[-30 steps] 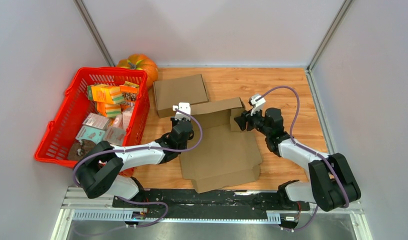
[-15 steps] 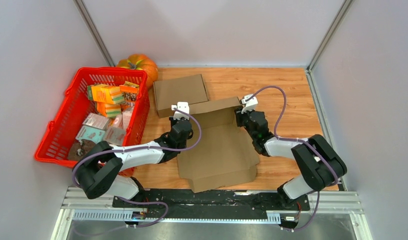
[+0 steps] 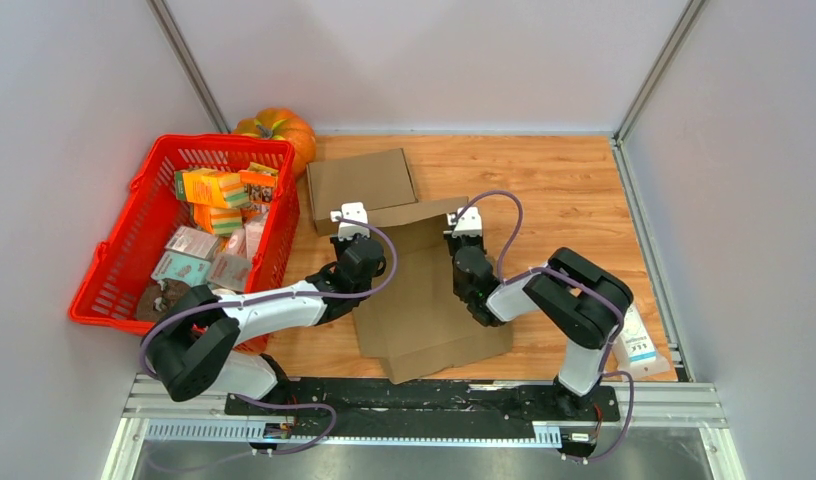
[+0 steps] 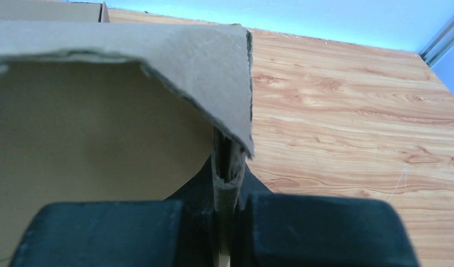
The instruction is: Fold the paper box
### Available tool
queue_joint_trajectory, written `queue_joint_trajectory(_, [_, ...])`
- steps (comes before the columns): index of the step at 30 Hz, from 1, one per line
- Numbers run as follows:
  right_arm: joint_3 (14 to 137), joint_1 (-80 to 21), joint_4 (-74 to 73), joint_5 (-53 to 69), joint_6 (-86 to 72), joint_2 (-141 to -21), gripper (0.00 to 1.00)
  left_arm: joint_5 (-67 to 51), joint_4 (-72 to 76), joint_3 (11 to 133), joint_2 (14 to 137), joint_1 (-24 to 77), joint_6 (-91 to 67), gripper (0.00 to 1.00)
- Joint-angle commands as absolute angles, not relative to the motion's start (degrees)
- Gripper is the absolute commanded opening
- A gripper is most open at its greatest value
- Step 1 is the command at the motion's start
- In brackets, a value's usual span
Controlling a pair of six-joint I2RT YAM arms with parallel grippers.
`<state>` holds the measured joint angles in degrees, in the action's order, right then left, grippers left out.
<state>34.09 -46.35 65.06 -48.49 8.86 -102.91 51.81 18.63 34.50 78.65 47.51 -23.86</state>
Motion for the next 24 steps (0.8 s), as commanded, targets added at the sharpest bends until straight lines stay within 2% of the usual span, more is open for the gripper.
queue_joint_trajectory(1, [33.4, -47.5, 74.5, -50.1, 12.7, -101.7, 0.25, 49.4, 11.4, 33.9, 78.8, 48.2, -27.5, 0.0])
queue_joint_trajectory(3, [32.0, -48.2, 64.8, -50.8, 7.8, -94.5, 0.58, 49.1, 11.2, 34.0, 78.8, 48.2, -27.2, 0.0])
queue_joint_trajectory(4, [30.1, -48.7, 60.2, -51.3, 5.5, -91.2, 0.87, 49.3, 11.0, 34.1, 78.8, 48.2, -27.1, 0.0])
queue_joint_trajectory(6, [30.8, -49.4, 34.2, -50.5, -7.4, -78.9, 0.98, 49.6, 10.3, 34.3, 78.7, 48.2, -26.7, 0.0])
queue_joint_trajectory(7, [32.6, -49.2, 21.1, -48.9, -15.2, -75.0, 1.0, 49.4, 10.4, 34.2, 78.5, 48.2, -26.5, 0.0])
queue_joint_trajectory(8, [35.7, -47.7, 0.1, -46.2, -20.7, -71.8, 1.0, 49.4, 10.5, 34.1, 78.4, 48.2, -26.3, 0.0])
queue_joint_trajectory(9, [37.3, -47.5, -9.3, -40.6, -29.0, -66.8, 1.0, 49.7, 10.3, 34.4, 78.4, 48.2, -26.5, 0.0])
queue_joint_trajectory(11, [40.4, -47.5, -27.3, -33.5, -33.8, -62.2, 1.0, 49.7, 9.0, 34.8, 78.5, 48.2, -26.7, 0.0])
queue_joint_trajectory(14, [42.8, -44.2, -45.5, -21.2, -45.0, -55.8, 1.0, 50.1, 4.9, 37.2, 78.9, 48.2, -27.8, 0.0])
queue_joint_trajectory(15, [42.5, -42.5, -48.4, -10.8, -48.1, -55.3, 1.0, 50.4, 4.0, 37.4, 78.9, 48.2, -28.6, 0.0])
queue_joint_trajectory(16, [41.8, -41.5, -52.6, -7.4, -50.0, -55.0, 1.0, 50.2, 3.2, 37.8, 78.8, 48.2, -28.9, 0.0])
queue_joint_trajectory(19, [41.4, -42.0, -60.1, -6.2, -53.7, -55.2, 1.0, 49.8, 1.8, 38.1, 78.8, 48.2, -30.1, 0.0])
queue_joint_trajectory(22, [38.4, -42.5, -57.9, -5.7, -52.2, -55.0, 1.0, 49.2, 0.6, 38.7, 78.6, 48.2, -30.8, 0.0])
queue_joint_trajectory(24, [37.4, -42.8, -56.1, -7.2, -51.2, -56.2, 0.96, 48.8, 1.2, 38.2, 78.3, 48.2, -30.5, 0.01])
